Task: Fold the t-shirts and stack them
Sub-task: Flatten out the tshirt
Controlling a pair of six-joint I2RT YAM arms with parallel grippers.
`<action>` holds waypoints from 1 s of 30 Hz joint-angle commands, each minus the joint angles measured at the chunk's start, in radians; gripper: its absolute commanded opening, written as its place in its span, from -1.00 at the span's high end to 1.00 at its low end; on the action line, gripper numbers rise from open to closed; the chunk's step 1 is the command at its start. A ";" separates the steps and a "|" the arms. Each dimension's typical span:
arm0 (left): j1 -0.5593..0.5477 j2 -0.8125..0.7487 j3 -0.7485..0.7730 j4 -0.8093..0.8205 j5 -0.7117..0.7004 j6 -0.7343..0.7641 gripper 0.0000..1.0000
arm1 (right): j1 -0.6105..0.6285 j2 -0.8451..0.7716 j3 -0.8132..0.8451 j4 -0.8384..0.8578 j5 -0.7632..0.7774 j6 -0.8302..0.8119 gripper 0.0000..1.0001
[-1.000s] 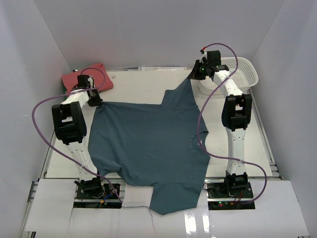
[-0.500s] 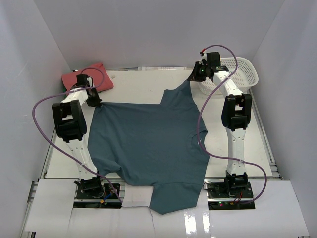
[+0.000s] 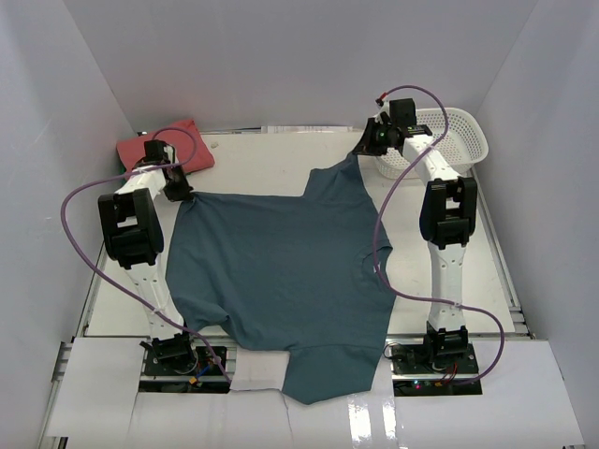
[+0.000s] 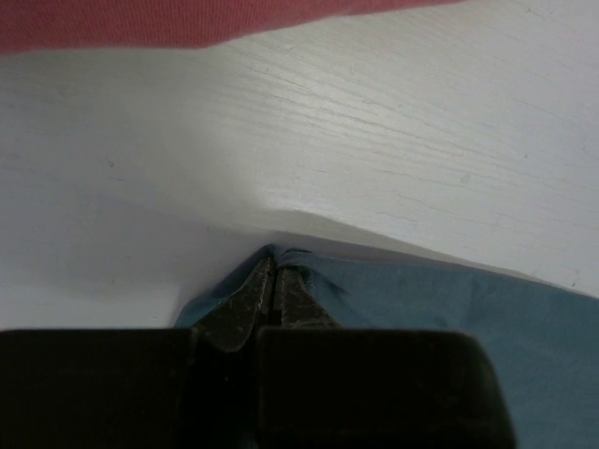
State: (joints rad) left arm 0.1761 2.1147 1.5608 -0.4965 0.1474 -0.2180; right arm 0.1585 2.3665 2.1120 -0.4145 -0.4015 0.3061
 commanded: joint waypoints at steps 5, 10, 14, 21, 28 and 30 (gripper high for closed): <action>0.008 -0.079 0.041 0.000 0.092 -0.009 1.00 | 0.006 -0.079 0.084 0.000 -0.022 -0.007 0.85; 0.008 -0.033 0.080 -0.020 0.092 -0.012 1.00 | -0.007 -0.007 0.204 -0.026 -0.040 0.011 0.85; 0.008 0.013 0.105 -0.025 0.090 -0.026 1.00 | -0.011 0.008 0.181 0.029 -0.023 0.019 0.85; 0.008 0.077 0.163 -0.031 0.087 -0.040 1.00 | -0.020 0.040 0.169 0.147 -0.030 0.050 0.85; 0.008 0.145 0.228 -0.053 0.089 -0.038 1.00 | -0.034 0.108 0.218 0.203 -0.057 0.111 0.85; 0.007 0.149 0.231 -0.056 0.086 -0.038 1.00 | -0.034 0.108 0.210 0.209 -0.062 0.114 0.85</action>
State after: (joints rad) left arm 0.1761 2.2612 1.7672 -0.5365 0.2333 -0.2562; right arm 0.1326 2.4741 2.2814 -0.2844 -0.4355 0.3954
